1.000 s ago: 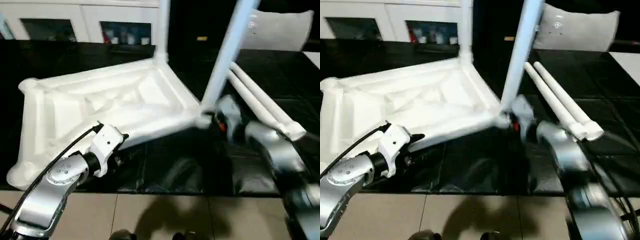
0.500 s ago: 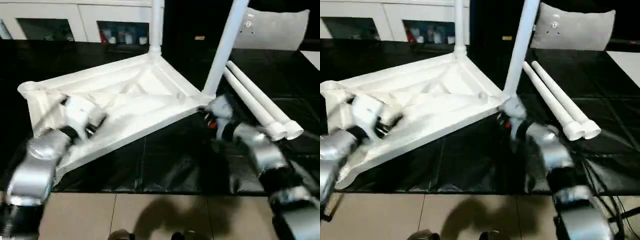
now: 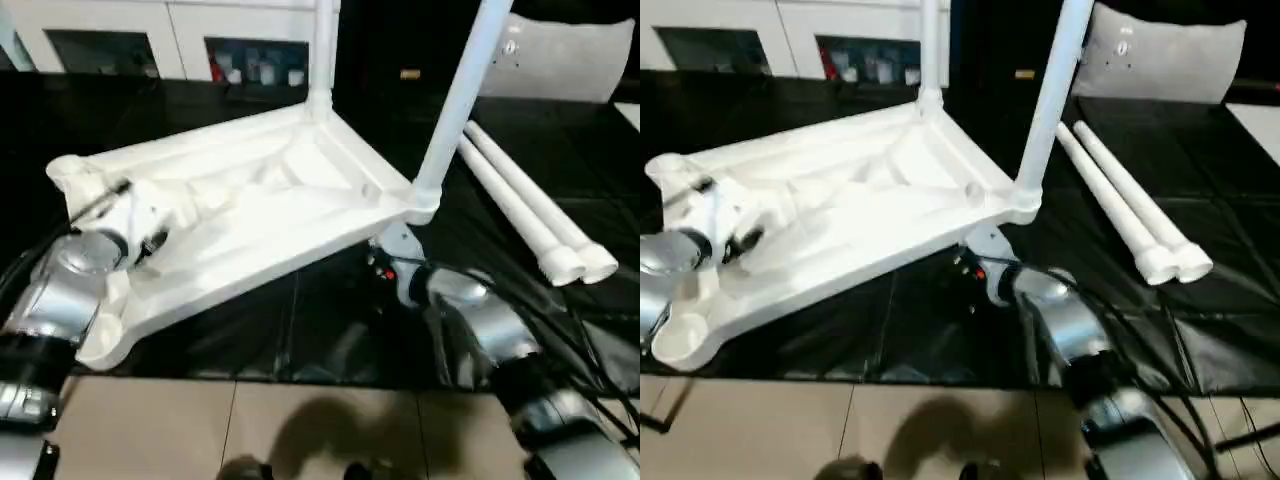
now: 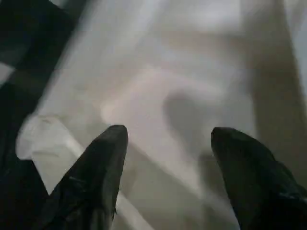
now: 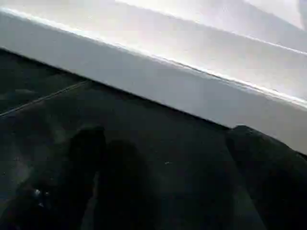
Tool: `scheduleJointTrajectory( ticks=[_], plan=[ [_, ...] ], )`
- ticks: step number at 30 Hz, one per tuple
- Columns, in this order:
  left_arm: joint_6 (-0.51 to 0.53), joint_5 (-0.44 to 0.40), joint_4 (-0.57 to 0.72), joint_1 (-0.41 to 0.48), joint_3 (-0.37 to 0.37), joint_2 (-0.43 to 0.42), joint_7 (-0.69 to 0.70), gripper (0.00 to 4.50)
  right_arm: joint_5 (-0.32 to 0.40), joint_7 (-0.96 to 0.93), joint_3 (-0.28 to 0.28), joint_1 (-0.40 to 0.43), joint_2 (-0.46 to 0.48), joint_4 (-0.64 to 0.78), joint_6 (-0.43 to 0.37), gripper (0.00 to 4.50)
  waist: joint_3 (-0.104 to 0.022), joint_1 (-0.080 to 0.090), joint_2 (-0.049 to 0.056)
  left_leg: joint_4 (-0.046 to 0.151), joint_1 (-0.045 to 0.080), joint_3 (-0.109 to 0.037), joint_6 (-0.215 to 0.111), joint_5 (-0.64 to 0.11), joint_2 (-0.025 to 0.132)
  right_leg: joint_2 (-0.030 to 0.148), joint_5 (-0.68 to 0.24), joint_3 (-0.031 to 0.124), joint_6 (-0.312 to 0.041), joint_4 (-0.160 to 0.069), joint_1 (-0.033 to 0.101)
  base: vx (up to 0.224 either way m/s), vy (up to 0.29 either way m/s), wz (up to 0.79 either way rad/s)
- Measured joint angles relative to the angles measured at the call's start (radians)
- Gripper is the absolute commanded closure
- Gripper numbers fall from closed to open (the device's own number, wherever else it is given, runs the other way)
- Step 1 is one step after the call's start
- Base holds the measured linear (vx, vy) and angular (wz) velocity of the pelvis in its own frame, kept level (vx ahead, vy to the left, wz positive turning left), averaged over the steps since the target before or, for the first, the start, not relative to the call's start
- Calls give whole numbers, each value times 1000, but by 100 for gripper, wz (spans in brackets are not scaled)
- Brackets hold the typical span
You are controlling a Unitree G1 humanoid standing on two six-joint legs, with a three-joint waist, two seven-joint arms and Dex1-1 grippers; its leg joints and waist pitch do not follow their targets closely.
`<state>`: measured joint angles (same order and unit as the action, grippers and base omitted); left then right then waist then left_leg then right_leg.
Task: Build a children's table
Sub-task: Rotate table base
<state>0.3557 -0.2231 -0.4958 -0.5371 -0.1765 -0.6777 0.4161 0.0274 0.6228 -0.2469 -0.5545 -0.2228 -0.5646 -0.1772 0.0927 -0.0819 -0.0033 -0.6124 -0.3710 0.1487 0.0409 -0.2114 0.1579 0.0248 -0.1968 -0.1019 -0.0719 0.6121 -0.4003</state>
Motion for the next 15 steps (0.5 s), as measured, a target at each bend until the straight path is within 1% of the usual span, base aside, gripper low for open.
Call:
scheduleJointTrajectory(
  ticks=[2,4,7,9,11,13,15],
  plan=[
    [-37,-25,-43,-28,-36,-10,64,136,-3,-47,3,-16,25,-32,-23,0,0,-5,0,0,1,0,1,1,1,0,0,0,0,0,0,0,0,0],
    [-56,-31,-49,-38,-48,-16,109,136,-3,-76,3,-28,47,-45,-39,0,0,-5,1,0,1,1,1,1,1,0,0,0,0,1,0,0,0,0],
    [-80,-11,-46,-48,-67,-23,208,136,-4,-117,14,-42,61,-77,-53,0,-1,-5,1,1,2,1,2,1,0,0,0,1,0,0,1,0,0,0],
    [-90,23,13,-18,-81,-55,308,136,-4,-134,26,-50,66,-94,-54,0,-1,-4,1,1,3,3,3,0,0,1,0,2,0,0,2,0,0,0],
    [-85,68,87,18,-86,-67,394,136,-4,-145,44,-53,67,-111,-54,0,-1,-3,1,1,4,5,4,0,0,1,0,3,-1,1,2,0,0,0],
    [-78,96,124,32,-94,-65,440,136,-5,-145,52,-56,62,-118,-54,0,-1,-4,0,1,5,5,6,-1,0,1,0,3,-1,2,2,0,0,0],
    [-58,128,183,62,-98,-76,492,136,-13,-147,53,-62,65,-127,-53,0,-1,2,0,2,6,5,8,0,1,1,1,3,-2,3,1,0,0,0]
  ],
)
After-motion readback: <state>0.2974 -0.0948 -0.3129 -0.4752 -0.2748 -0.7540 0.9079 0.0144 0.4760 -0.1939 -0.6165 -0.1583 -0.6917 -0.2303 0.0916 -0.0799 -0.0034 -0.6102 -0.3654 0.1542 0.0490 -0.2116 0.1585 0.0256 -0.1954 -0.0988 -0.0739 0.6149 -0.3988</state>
